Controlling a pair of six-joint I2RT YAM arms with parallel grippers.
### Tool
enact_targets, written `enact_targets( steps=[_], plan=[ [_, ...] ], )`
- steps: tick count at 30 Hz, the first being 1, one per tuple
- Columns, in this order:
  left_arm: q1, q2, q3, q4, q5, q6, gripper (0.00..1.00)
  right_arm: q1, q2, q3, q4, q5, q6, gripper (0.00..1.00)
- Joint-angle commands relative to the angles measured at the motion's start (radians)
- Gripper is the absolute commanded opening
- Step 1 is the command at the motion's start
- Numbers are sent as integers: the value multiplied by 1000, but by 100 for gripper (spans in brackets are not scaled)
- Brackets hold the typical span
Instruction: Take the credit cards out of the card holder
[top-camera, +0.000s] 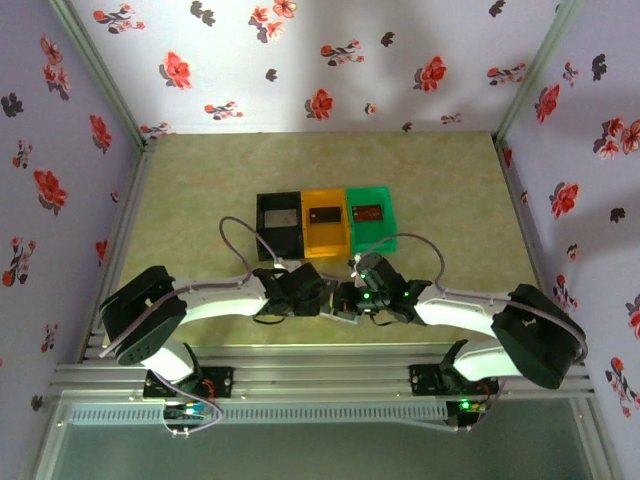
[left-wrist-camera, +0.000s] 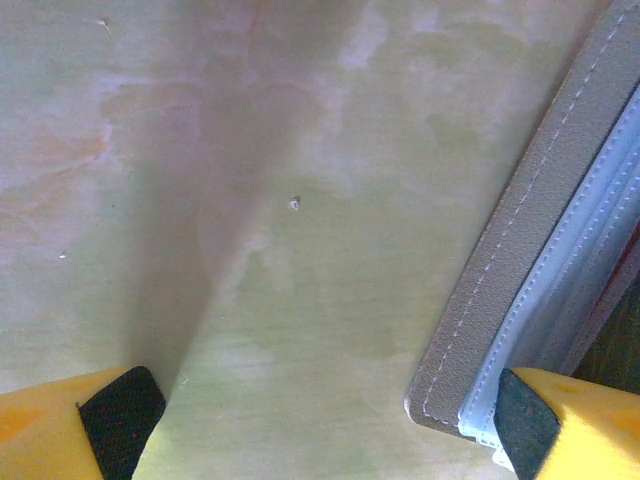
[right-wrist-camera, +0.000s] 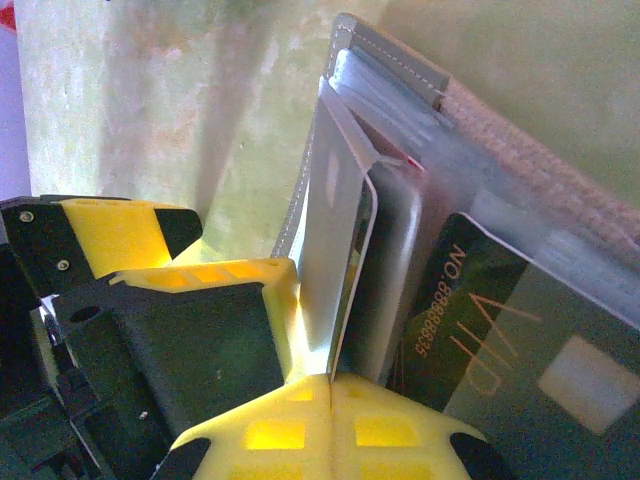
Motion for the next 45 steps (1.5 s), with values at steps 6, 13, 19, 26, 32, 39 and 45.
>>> enact_targets(
  steps=[6,13,19,26,32,39,45],
  plan=[
    [-9,86,-30,80,191,-15,92,-5,-14,-6,20,-26,-11,13],
    [-9,92,-31,88,194,-16,92,-6,-15,-7,22,-23,-10,7],
    [-9,95,-34,92,196,-18,92,-8,-30,-15,8,-12,-11,0],
    [-10,98,-36,95,198,-20,92,-18,-66,-14,-41,-2,-23,0],
    [-9,103,-34,98,198,-20,92,-29,-80,-19,-69,-5,-34,0],
    [-9,103,-36,99,199,-23,92,-35,-94,-26,-81,-16,-39,0],
    [-9,101,-37,100,199,-26,92,-42,-119,-26,-118,-11,-51,0]
  ],
)
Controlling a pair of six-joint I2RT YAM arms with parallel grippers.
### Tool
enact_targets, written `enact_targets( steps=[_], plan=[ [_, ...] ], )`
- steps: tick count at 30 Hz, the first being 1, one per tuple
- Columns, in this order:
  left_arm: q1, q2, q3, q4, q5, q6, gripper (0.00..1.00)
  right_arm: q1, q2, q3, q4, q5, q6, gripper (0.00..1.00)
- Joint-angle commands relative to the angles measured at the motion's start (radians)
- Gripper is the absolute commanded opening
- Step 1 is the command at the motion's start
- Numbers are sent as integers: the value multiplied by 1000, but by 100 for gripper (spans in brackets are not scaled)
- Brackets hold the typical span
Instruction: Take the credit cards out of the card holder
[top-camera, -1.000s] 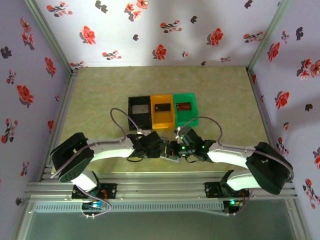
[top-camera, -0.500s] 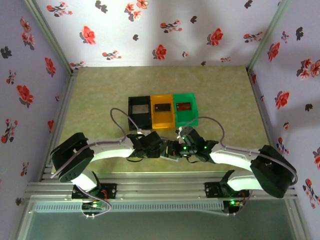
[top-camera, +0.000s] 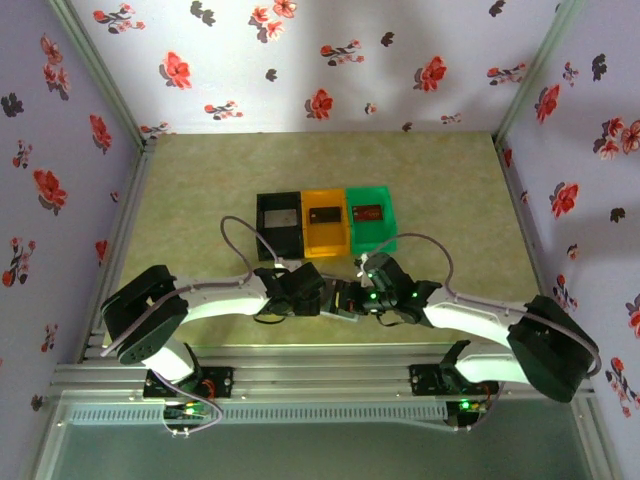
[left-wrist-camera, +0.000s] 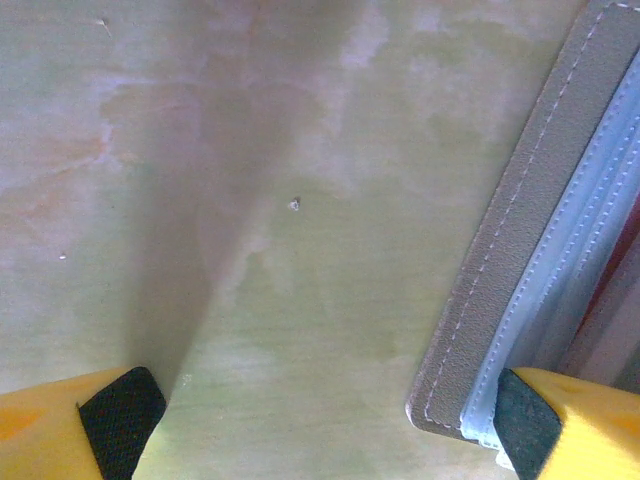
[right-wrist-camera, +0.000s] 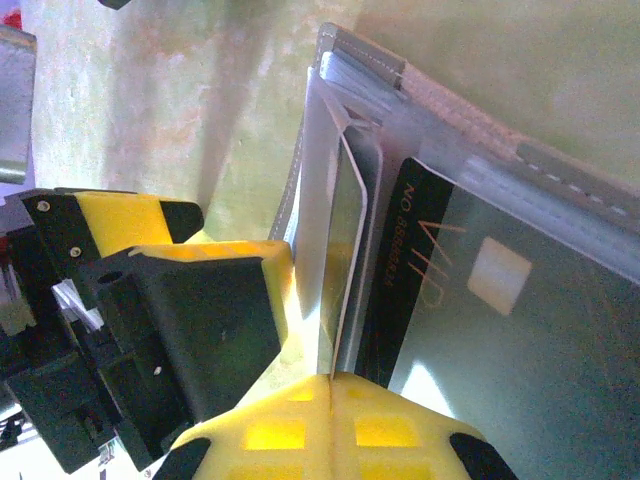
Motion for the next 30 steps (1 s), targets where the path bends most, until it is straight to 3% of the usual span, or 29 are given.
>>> enact_targets(
  steps=[1,30],
  plan=[
    [-9,88,-42,107,201,-27,92,-13,-24,-12,-36,-4,-33,0],
    [1,11,-37,96,204,-69,93,-50,-176,-37,-155,-17,-93,0]
  ],
)
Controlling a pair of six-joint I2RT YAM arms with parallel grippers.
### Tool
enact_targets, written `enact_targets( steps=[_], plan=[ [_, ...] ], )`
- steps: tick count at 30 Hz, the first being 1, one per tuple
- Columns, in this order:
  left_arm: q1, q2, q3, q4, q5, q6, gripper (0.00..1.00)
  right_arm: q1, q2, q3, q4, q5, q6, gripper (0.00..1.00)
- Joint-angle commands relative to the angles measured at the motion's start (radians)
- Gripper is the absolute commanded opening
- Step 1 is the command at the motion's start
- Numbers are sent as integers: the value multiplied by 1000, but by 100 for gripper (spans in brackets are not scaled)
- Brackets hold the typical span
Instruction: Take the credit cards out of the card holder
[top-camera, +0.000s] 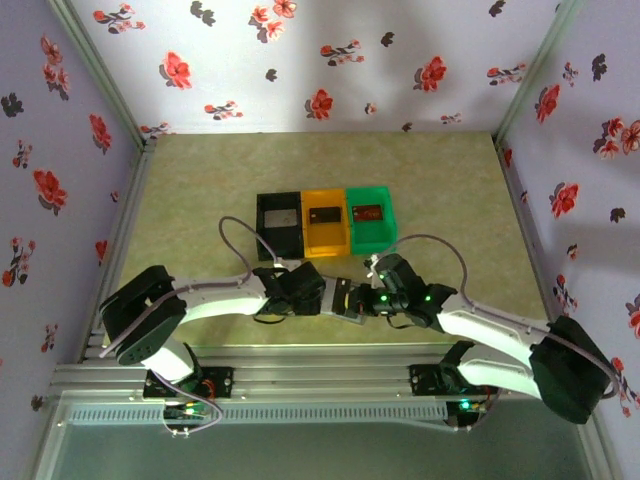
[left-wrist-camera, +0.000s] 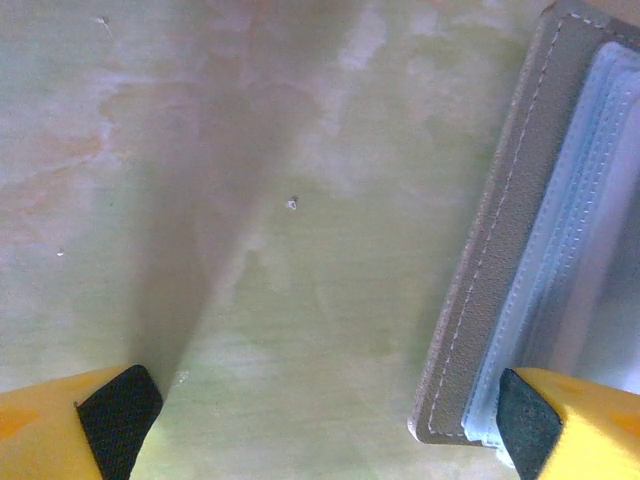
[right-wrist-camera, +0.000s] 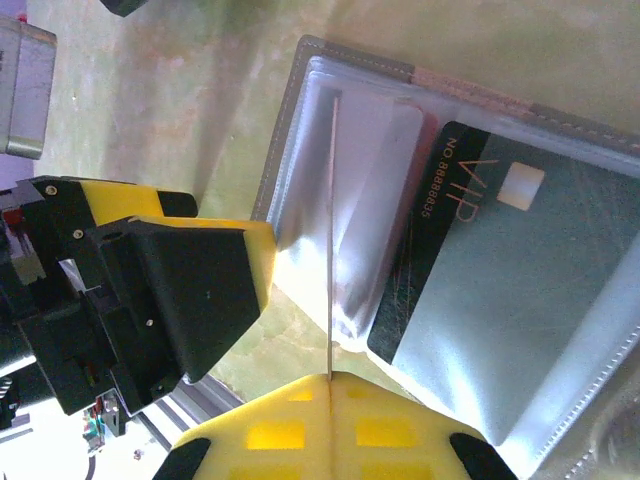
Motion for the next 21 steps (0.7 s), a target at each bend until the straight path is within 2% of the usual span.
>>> enact_targets(
  steps=[1,5,10,15,17,21],
  plan=[
    [-3,20,-38,95,192,-59,93,-12,-42,-7,-52,-16,-44,0],
    [4,-34,-41,92,191,-72,93,-24,-76,3,-94,-28,-71,0],
    [29,-172,-53,87,190,-63,93,-44,-127,21,-135,-65,-123,0],
    [78,-338,-66,69,199,41,96,-76,-152,38,-113,-156,-158,0],
    [110,-394,-80,74,226,78,96,-81,-160,41,-94,-187,-163,0],
    [182,-472,-124,132,357,143,97,-91,-167,41,-32,-267,-156,0]
  ],
)
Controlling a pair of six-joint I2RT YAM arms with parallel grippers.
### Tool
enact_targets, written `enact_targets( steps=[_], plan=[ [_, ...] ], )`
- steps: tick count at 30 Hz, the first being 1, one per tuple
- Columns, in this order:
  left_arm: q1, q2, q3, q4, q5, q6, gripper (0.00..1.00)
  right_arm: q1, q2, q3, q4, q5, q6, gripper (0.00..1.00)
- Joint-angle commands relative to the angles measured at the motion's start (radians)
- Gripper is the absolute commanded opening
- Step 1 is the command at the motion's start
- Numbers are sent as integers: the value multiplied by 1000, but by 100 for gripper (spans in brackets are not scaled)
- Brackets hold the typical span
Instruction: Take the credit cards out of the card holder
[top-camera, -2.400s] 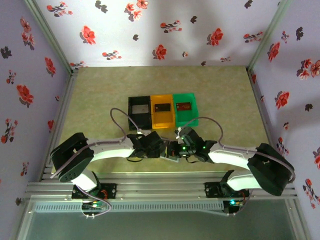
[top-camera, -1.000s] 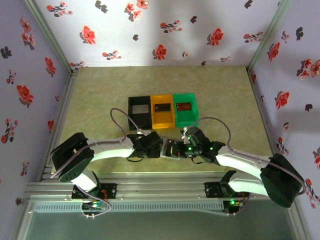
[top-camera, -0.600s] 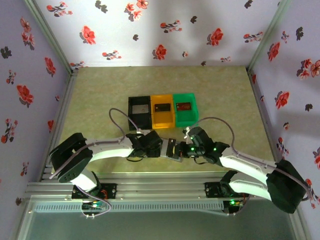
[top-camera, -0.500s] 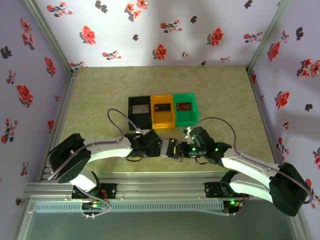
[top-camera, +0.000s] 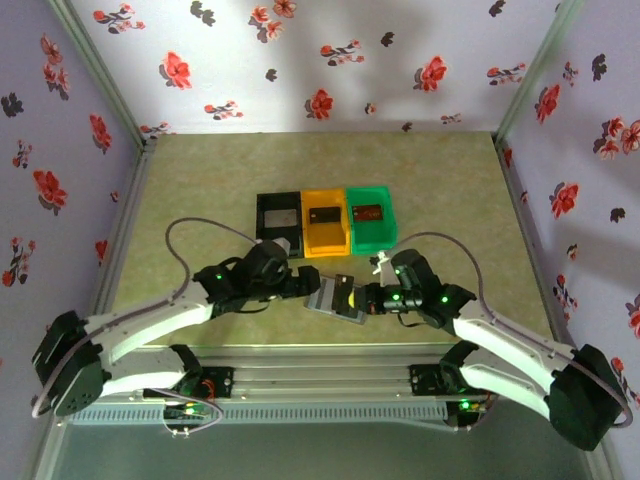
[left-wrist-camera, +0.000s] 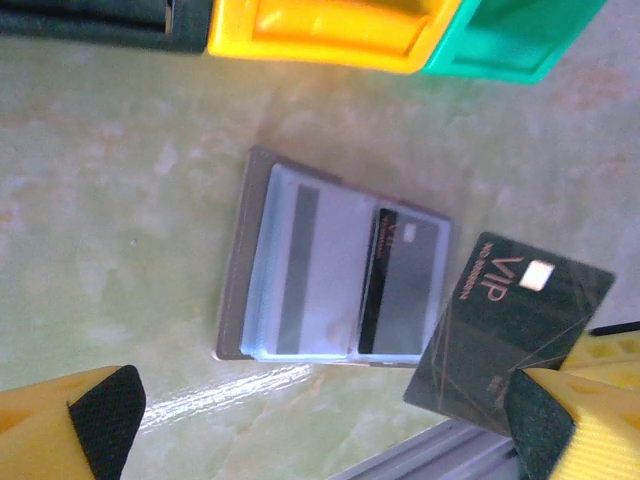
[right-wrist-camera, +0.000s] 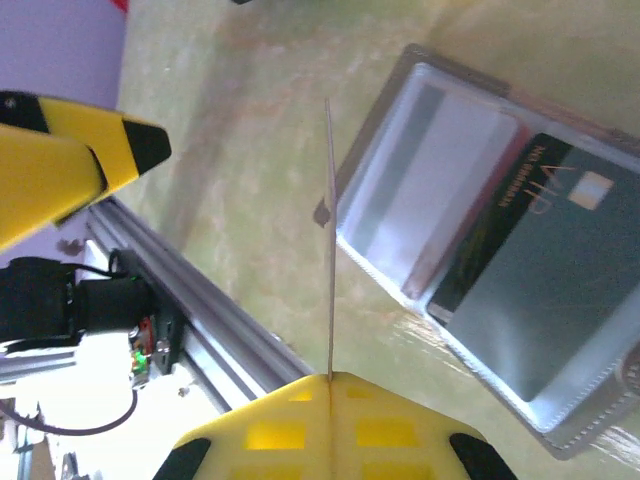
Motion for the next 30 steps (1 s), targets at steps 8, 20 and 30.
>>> enact_targets(
  steps=[8,20,30],
  plan=[
    [81,-69,-51,87,308,179,96,-12,-20,-6,237,-232,51,0],
    [81,-63,-161,482,482,34,81,-13,-26,-37,390,-320,129,0],
    [81,-64,-211,705,527,-77,49,-12,-28,-46,422,-325,145,0]
  ],
)
